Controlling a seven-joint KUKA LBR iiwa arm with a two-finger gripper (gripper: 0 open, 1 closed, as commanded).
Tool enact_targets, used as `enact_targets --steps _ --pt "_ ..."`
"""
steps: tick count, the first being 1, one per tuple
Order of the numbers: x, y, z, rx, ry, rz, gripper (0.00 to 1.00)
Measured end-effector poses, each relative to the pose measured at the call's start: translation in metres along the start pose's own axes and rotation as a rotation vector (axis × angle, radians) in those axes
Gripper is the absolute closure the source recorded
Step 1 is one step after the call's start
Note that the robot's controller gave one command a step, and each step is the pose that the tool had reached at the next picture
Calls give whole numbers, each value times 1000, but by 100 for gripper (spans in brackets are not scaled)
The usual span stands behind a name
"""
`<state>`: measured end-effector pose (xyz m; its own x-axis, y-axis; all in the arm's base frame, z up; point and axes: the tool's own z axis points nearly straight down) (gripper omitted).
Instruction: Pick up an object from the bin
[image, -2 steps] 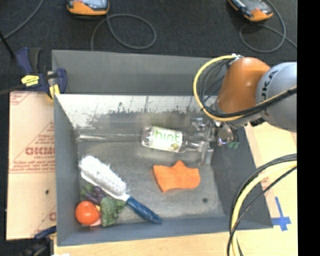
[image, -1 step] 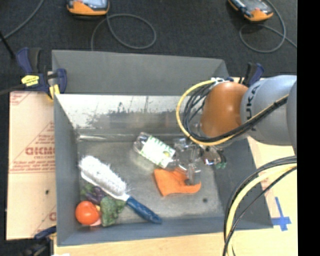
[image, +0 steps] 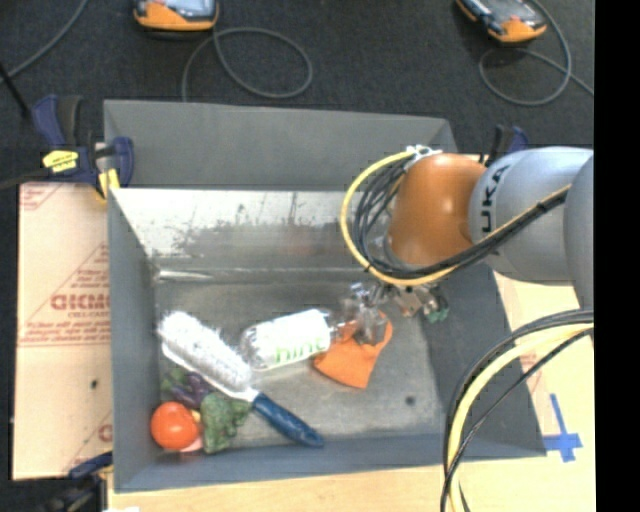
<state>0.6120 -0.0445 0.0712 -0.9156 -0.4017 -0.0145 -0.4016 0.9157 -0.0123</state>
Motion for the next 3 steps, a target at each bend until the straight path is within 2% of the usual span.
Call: enact_targets --steps 1,2,3 --pt "0 0 0 0 0 0 100" --pt "-24 8 -27 -1 1 27 100" --pt "-47 1 -143 2 -5 27 100"
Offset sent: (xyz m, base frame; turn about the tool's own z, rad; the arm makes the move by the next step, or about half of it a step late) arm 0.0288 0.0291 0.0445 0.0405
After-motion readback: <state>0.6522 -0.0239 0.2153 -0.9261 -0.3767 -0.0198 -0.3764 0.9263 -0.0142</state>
